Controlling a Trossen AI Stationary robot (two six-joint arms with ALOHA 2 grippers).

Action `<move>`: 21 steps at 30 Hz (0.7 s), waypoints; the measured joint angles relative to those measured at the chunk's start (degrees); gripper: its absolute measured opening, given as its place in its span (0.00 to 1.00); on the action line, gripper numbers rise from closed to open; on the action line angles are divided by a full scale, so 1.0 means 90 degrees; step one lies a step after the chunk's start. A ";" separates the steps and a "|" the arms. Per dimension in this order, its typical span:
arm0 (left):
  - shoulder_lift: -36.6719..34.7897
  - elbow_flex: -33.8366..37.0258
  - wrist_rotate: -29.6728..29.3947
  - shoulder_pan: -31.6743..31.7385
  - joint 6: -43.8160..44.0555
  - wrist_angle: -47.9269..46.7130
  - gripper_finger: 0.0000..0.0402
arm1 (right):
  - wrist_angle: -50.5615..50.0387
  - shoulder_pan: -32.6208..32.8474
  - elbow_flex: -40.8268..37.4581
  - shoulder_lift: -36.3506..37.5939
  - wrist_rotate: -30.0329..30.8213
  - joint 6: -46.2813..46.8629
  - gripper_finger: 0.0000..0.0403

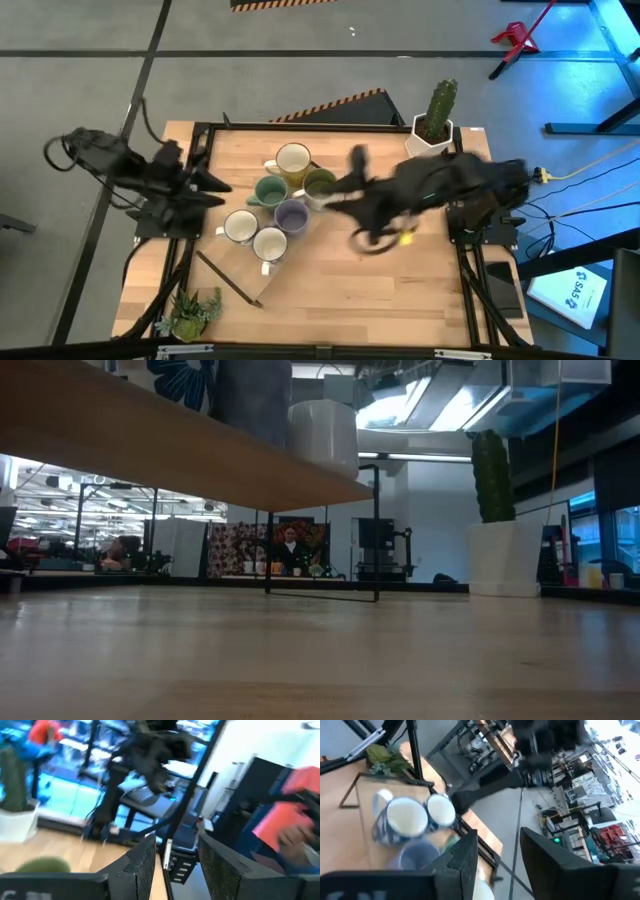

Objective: Place coffee mugs
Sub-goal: Return to Home Position

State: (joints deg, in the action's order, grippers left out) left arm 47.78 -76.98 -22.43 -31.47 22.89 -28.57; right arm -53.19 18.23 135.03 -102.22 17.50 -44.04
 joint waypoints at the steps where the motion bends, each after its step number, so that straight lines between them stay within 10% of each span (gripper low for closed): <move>1: -0.0005 -0.0088 0.0105 -0.0007 -0.0187 -0.0030 0.35 | -0.0247 0.0017 0.0001 0.0193 0.0011 -0.0002 0.34; 15: -0.1061 -0.0480 -0.0113 -0.0007 -0.0642 -0.1279 0.35 | -0.1672 -0.0450 -0.0083 0.2451 0.0114 0.0533 0.34; 21: -0.2289 0.0117 -0.0039 -0.0007 -0.0575 -0.1308 0.35 | -0.1689 -0.0796 -0.1545 0.3741 0.0030 0.1002 0.34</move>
State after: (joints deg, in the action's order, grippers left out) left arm 27.19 -75.93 -22.78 -31.53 17.72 -40.34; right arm -68.40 11.07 121.13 -68.55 17.77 -35.03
